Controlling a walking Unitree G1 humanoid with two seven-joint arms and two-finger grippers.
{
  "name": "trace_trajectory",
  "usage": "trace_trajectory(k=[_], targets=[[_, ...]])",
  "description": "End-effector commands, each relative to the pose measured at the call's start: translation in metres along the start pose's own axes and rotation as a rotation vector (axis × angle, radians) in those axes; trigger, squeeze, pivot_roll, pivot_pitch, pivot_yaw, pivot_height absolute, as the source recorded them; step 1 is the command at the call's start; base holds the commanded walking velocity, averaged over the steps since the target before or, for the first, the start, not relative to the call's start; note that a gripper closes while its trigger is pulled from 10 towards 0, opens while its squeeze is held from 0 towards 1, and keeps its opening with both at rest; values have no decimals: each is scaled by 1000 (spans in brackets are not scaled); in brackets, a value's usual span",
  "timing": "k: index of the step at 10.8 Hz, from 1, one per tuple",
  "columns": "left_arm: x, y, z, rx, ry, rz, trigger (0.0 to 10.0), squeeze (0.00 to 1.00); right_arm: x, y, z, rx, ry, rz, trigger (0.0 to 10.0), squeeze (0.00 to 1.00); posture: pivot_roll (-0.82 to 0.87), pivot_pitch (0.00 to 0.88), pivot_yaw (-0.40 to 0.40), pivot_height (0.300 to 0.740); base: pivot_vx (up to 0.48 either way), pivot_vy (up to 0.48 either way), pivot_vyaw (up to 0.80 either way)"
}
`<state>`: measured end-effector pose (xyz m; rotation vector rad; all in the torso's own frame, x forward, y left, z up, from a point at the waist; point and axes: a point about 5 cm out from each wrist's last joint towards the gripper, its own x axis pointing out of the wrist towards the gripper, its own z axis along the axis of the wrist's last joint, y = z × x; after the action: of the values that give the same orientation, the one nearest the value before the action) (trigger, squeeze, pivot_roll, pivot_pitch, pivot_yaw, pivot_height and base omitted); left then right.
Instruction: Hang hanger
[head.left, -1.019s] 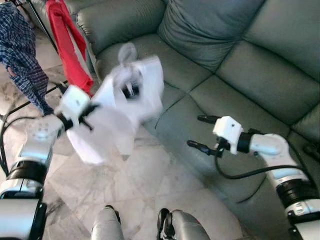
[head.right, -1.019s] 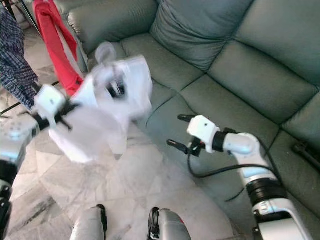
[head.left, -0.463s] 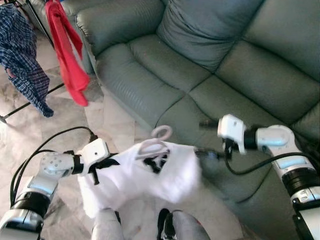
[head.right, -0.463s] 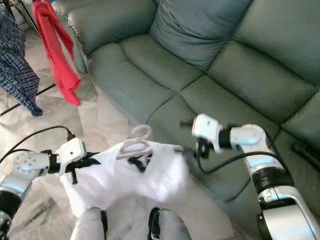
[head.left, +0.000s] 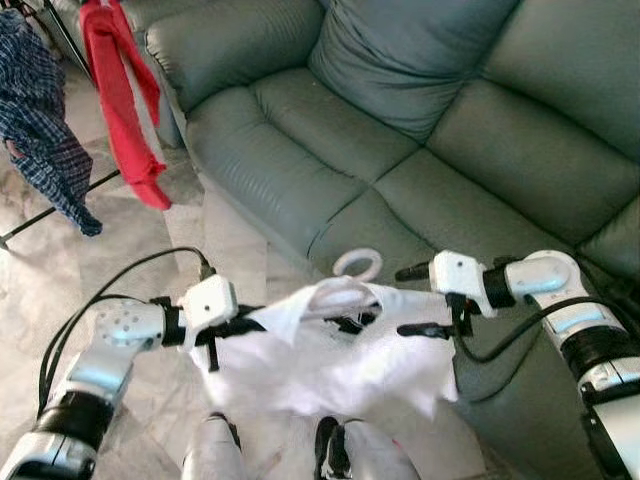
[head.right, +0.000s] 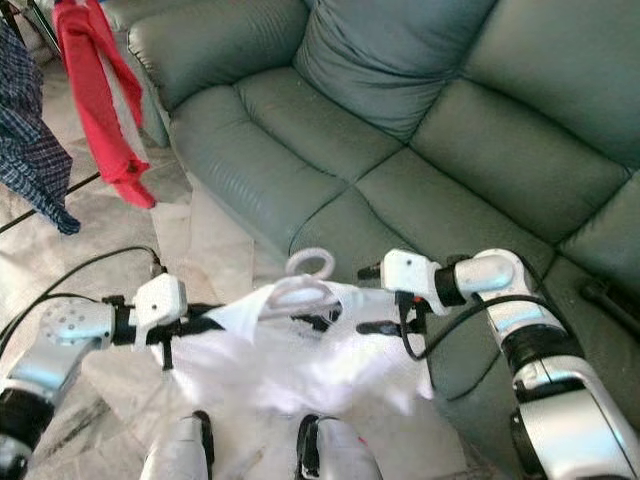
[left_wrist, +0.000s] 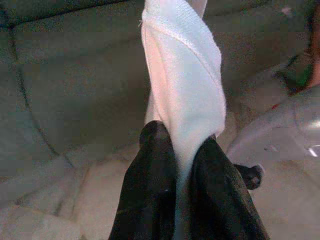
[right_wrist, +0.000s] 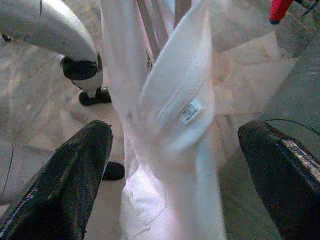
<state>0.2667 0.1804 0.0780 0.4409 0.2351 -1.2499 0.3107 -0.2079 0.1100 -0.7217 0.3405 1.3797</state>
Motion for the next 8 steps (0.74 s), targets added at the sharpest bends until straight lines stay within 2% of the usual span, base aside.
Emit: trace_trajectory(k=[1, 2, 3, 4, 7, 8], targets=[[2, -1, 9, 21, -41, -16, 0, 0, -1, -2, 1, -42, 29, 8, 10000, 0, -4, 175, -92, 740, 0, 0, 0], [2, -2, 10, 18, -43, -21, 0, 0, 0, -2, 0, -61, 44, 18, 10000, 0, -4, 175, -92, 740, 0, 0, 0], [4, -6, 10, 14, -44, -42, 0, 0, 2, -1, -1, -76, 55, 27, 5333, 0, -3, 177, -91, 740, 0, 0, 0], [5, -7, 12, 14, -48, -45, 0, 0, 7, 1, -3, -104, 73, 32, 0, 0, -3, 176, -90, 740, 0, 0, 0], [7, -10, 16, 7, -57, -55, 0, 0, 28, 5, -3, -133, 90, 65, 0, 0, 22, 183, -99, 740, 0, 0, 0], [7, -12, 16, 0, -62, -55, 0, 0, 30, 3, -1, -134, 91, 58, 0, 0, 24, 183, -101, 740, 0, 0, 0]])
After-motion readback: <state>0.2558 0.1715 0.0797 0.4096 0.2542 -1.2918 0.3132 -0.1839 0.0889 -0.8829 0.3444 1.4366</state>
